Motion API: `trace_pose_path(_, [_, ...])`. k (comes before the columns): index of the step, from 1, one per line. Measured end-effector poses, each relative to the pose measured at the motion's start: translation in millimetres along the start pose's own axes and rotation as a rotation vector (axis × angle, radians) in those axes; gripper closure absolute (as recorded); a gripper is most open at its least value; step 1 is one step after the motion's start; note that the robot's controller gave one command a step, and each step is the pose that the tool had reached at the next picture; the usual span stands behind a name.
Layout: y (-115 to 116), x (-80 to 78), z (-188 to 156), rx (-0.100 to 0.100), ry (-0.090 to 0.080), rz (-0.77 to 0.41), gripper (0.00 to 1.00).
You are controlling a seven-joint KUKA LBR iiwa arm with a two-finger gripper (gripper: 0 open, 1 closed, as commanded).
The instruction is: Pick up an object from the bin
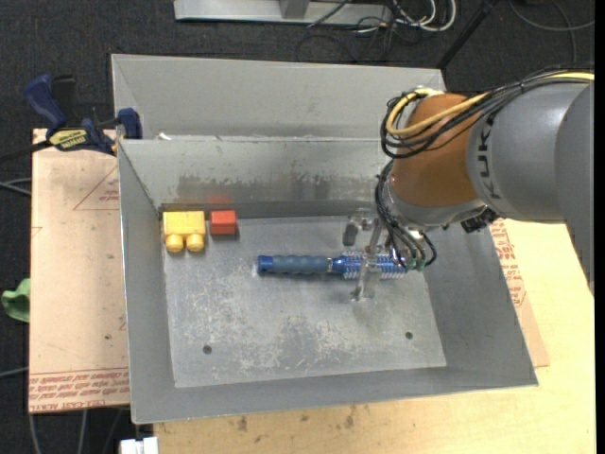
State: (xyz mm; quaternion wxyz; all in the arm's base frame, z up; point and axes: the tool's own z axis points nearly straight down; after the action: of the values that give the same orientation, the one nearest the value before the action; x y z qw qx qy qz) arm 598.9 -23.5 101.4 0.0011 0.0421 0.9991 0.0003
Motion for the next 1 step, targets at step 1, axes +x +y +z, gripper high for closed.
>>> trace_pose_path(1, [-12.0,-4.5,-1.3,-0.001,0.000,0.105,0.00])
